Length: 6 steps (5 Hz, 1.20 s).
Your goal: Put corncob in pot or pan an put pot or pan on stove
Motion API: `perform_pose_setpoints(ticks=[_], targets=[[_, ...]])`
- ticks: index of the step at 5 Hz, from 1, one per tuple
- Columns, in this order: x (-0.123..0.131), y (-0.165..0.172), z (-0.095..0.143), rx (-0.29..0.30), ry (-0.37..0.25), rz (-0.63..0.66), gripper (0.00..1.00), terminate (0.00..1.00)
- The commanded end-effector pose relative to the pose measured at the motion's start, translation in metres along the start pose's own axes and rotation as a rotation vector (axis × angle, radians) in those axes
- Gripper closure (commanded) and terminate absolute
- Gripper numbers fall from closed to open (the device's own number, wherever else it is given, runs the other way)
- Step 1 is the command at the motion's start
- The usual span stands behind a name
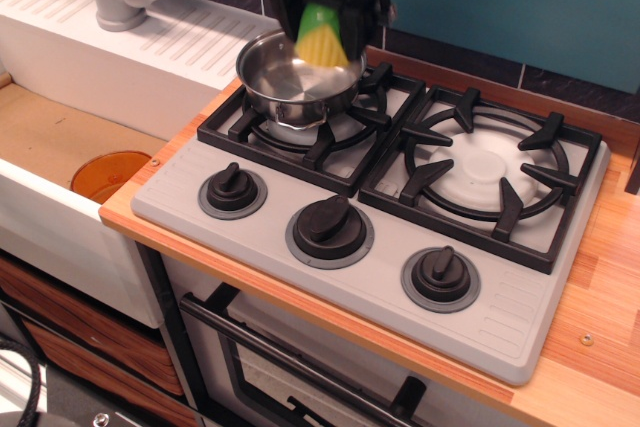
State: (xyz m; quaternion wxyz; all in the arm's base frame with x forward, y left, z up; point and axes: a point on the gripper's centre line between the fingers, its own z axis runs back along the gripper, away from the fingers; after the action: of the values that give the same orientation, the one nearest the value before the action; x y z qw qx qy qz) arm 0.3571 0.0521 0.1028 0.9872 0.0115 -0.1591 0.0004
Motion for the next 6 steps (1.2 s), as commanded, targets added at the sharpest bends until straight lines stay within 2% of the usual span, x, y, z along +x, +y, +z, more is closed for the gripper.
perform_pose_setpoints(ticks=[1,3,5,6], targets=[[0.044,0.033,0.002,-0.016,-0.052,-0.019,1.00,0.00],[0.025,0.026,0.006,0.012,-0.047,0.014,1.00,0.00],[-0.001,0.004,0.001,0.036,-0.081,0.053,1.00,0.00],[-0.007,-0.002,0.000,0.024,-0.085,0.061,0.00,0.00]])
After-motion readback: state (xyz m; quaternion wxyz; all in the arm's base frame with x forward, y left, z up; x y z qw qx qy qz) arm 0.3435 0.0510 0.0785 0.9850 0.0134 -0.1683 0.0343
